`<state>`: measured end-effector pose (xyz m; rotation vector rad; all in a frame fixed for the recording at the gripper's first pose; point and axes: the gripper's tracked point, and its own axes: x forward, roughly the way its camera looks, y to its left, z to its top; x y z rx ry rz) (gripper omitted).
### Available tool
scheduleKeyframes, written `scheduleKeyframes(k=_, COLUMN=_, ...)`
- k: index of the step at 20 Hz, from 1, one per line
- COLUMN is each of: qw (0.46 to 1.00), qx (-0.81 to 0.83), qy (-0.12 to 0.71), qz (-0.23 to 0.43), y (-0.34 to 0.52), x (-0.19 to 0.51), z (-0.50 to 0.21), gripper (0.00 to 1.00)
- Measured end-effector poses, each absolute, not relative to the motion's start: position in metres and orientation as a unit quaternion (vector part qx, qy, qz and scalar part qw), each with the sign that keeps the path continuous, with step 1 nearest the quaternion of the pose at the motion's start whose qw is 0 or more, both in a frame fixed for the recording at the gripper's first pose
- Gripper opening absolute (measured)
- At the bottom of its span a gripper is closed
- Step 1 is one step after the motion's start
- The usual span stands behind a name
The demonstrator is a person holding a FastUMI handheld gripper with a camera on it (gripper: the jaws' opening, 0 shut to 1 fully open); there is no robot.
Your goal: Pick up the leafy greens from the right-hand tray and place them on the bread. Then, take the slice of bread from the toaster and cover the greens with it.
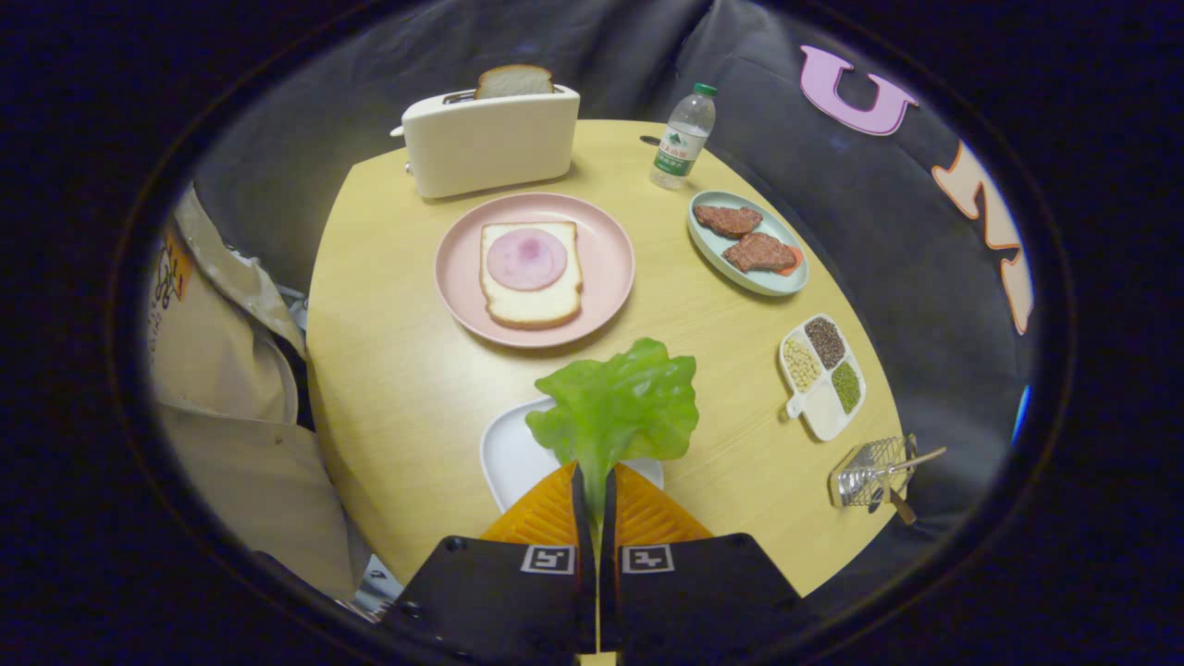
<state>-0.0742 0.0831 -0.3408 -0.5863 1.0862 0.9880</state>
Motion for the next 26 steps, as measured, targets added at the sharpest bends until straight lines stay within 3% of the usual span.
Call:
scheduleKeyframes(k=8, qw=0.719, qx=-0.239, qy=0.459, qz=0.464, y=0.167, x=-0.056, z=-0.321, gripper=0.05)
scheduleKeyframes(k=18, qw=0.698, qx=-0.209, qy=0.458, qz=0.509, y=0.262, x=-0.058, z=-0.347, gripper=0.05)
scheduleKeyframes(k=26, qw=0.664, qx=-0.217, qy=0.51, qz=0.502, y=0.263, x=-0.074, z=-0.394, gripper=0.05)
